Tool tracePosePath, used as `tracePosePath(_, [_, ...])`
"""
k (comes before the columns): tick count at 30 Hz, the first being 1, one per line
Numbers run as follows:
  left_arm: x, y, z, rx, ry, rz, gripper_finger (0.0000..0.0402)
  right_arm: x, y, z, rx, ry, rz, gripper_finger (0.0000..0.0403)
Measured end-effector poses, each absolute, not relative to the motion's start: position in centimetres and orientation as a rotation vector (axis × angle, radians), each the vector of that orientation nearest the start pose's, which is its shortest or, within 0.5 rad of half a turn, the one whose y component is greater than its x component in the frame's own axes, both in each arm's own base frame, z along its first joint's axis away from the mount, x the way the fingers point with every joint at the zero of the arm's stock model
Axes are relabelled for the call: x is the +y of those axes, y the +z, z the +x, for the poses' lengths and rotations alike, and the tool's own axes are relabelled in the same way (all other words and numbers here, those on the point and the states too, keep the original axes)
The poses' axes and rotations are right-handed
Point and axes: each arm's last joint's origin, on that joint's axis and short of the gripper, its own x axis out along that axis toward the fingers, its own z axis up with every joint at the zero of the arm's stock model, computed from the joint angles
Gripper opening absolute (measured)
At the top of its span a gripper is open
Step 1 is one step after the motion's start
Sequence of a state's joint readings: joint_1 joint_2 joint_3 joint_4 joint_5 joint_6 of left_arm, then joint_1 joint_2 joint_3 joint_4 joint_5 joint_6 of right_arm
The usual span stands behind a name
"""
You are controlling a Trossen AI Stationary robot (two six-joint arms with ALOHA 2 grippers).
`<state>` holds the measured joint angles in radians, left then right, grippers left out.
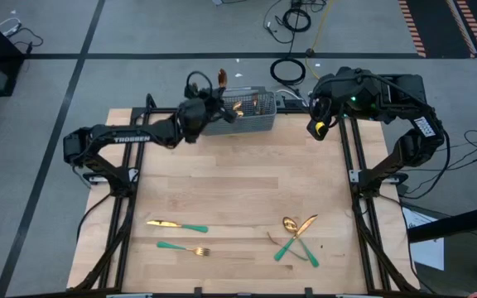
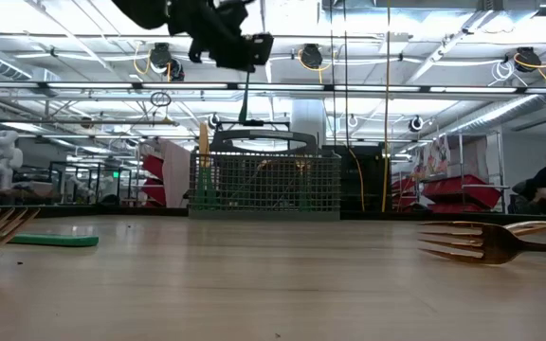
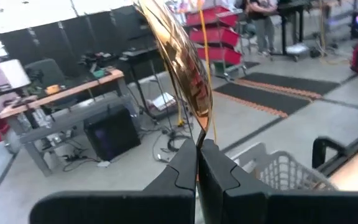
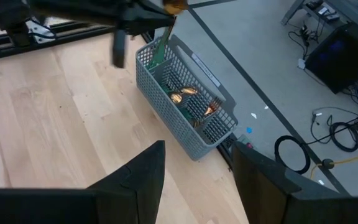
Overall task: Sort silverware
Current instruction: Put the green spoon into the gray bin
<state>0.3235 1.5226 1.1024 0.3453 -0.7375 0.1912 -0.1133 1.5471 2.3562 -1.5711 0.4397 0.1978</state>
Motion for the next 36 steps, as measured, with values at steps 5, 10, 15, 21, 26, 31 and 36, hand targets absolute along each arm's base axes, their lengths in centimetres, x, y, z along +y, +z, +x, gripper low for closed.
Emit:
tracePosePath(5, [15.9, 30.0, 32.0, 0.142, 0.975, 0.171, 0.0004, -3.2, 52.1, 20.5, 0.703, -0.583, 0.057, 0.0173])
tracePosePath(10, [17.5, 28.2, 32.5, 0.153, 0.971, 0.149, 0.0004, -3.0, 52.1, 20.6, 0.697, -0.581, 0.075, 0.0173])
tracePosePath(15, [17.7, 25.4, 32.9, 0.129, 0.948, 0.084, 0.0004, -2.8, 52.1, 20.6, 0.696, -0.573, 0.073, 0.0173])
tracePosePath(21, [17.0, 22.5, 31.9, 0.087, 0.951, 0.053, 0.0004, -2.8, 52.1, 20.6, 0.690, -0.580, 0.093, 0.0173])
tracePosePath(26, [16.3, 20.3, 31.0, 0.125, 0.946, 0.010, 0.0004, -2.8, 52.1, 20.6, 0.690, -0.580, 0.093, 0.0173])
tracePosePath(31, [15.7, 19.6, 30.8, 0.152, 0.933, 0.019, 0.0012, -2.8, 52.1, 20.6, 0.690, -0.580, 0.093, 0.0173])
tracePosePath(36, [15.6, 19.4, 30.7, 0.205, 0.925, 0.071, 0.0031, -2.8, 52.1, 20.6, 0.690, -0.580, 0.094, 0.0173])
